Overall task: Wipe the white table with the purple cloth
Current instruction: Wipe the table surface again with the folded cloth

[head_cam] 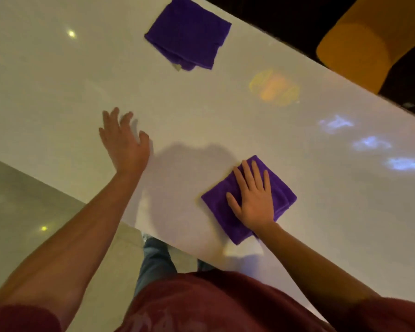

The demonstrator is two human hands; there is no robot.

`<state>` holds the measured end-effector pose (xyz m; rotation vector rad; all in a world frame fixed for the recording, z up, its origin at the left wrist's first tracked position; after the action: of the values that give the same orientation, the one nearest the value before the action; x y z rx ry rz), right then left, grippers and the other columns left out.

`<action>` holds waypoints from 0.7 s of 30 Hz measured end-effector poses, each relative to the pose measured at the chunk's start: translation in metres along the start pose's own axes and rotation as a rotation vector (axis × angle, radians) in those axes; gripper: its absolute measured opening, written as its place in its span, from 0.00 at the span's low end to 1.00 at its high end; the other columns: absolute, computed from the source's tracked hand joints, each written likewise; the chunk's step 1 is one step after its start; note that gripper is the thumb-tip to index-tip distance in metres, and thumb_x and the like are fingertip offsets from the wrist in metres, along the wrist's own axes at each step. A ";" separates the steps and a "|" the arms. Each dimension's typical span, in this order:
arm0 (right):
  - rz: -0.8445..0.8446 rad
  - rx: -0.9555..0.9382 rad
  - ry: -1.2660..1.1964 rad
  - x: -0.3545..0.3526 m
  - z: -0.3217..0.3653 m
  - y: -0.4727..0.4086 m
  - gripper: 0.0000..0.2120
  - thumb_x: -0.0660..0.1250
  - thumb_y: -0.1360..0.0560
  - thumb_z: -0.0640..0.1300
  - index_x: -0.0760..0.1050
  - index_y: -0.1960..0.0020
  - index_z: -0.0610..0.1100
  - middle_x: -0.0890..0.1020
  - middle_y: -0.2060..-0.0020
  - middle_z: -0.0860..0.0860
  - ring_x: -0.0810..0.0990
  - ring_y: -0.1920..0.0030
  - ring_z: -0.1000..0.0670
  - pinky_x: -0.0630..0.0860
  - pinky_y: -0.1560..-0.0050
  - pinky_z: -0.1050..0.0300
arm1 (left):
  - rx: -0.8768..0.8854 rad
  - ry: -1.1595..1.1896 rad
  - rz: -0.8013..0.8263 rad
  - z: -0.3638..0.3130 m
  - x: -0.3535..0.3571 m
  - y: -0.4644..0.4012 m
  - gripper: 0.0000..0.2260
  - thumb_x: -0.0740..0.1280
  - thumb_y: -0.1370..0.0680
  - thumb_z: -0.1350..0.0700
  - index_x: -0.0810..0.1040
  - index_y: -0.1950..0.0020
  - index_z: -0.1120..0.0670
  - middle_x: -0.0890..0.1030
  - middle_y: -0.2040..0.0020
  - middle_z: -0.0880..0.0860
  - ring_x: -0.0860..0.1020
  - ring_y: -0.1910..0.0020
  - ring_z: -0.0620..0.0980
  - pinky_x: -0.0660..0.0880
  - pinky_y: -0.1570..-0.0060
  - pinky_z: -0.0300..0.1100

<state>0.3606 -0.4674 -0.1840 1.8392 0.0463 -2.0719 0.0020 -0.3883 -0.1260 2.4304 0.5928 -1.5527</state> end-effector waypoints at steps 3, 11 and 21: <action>-0.017 0.050 -0.017 -0.007 -0.025 -0.011 0.36 0.49 0.15 0.68 0.54 0.14 0.51 0.54 0.13 0.48 0.44 0.13 0.44 0.40 0.15 0.37 | -0.017 -0.052 0.124 -0.045 0.045 0.049 0.27 0.65 0.21 0.56 0.68 0.22 0.57 0.61 0.18 0.60 0.54 0.17 0.62 0.51 0.21 0.64; -0.112 0.223 -0.066 -0.048 -0.044 -0.118 0.37 0.51 0.17 0.66 0.58 0.15 0.46 0.58 0.15 0.43 0.50 0.14 0.40 0.46 0.15 0.34 | -0.029 -0.260 0.101 -0.042 0.078 0.067 0.26 0.55 0.19 0.51 0.65 0.21 0.55 0.60 0.17 0.58 0.54 0.17 0.62 0.49 0.20 0.66; -0.160 0.461 -0.070 -0.085 -0.058 -0.275 0.38 0.44 0.17 0.65 0.52 0.13 0.45 0.53 0.14 0.43 0.48 0.14 0.38 0.45 0.16 0.34 | -0.007 -0.255 0.064 -0.045 0.079 0.066 0.28 0.57 0.19 0.51 0.66 0.20 0.59 0.62 0.18 0.60 0.58 0.18 0.64 0.52 0.21 0.67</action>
<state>0.3425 -0.1746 -0.1698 2.0731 -0.3407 -2.4104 0.0963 -0.4138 -0.1810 2.1742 0.4659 -1.7913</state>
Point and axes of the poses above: each hand's wrist, its own y-axis away from the middle knuckle, its own x-axis out of the palm, z = x × y, the point moved 10 cm from there along -y, towards the middle knuckle
